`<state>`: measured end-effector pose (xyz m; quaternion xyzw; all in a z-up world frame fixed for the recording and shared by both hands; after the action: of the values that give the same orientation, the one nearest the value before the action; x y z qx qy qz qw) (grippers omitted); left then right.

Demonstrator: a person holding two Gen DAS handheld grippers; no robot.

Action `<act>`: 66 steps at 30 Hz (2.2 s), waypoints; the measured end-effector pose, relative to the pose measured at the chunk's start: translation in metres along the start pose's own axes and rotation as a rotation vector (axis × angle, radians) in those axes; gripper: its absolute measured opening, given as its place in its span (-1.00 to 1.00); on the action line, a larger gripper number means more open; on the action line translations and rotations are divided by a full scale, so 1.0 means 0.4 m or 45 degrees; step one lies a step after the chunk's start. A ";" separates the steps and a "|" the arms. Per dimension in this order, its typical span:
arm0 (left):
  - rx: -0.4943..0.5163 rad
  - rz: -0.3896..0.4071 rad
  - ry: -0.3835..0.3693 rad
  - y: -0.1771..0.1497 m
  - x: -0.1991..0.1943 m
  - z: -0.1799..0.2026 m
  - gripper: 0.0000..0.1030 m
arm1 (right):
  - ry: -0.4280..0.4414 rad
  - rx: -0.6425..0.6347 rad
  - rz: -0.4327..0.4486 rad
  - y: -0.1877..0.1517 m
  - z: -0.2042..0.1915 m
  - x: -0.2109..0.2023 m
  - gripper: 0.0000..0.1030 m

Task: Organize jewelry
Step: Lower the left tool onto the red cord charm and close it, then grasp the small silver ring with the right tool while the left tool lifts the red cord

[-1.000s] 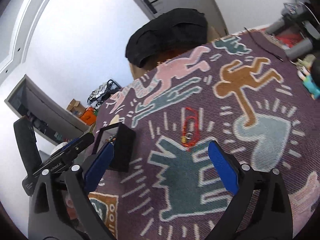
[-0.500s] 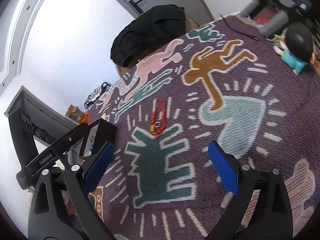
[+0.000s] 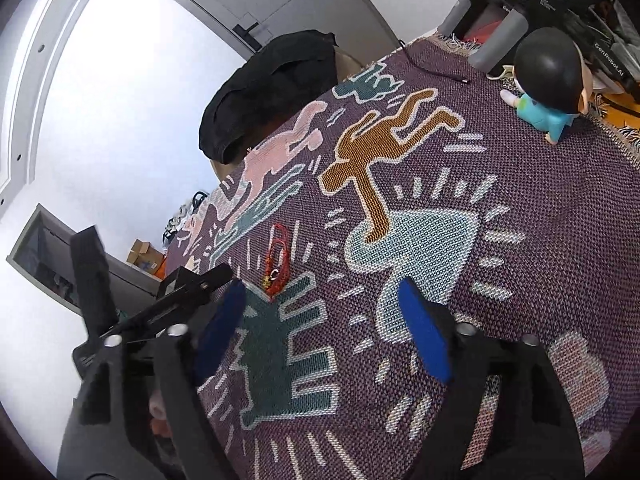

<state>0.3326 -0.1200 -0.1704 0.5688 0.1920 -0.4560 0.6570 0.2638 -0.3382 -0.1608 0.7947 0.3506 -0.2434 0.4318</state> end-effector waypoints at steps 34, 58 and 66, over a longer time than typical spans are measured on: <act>0.011 0.001 -0.042 0.037 0.004 0.004 -0.91 | -0.132 -0.255 -0.108 0.019 -0.134 0.131 -0.35; -0.122 0.224 -0.035 0.049 -0.253 -0.188 -0.90 | -0.425 -0.889 -0.286 -0.039 -0.320 0.352 -0.51; -0.144 0.294 -0.015 0.063 -0.352 -0.235 -0.90 | -0.418 -0.913 -0.301 -0.040 -0.340 0.351 -0.73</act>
<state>0.3062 0.0189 -0.0737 0.5466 0.1466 -0.3691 0.7372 0.3523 -0.1669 -0.1965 0.4986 0.4285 -0.2774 0.7006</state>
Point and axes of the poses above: each gripper's, at about its wrist camera, not at the fingertips, and x roughly the way its jaws point, z to its right, y to its top, the point moved 5 cm from there along x, roughly the way its jaws point, and after that the axes turned 9 degrees about -y, right-handed, at the moved point
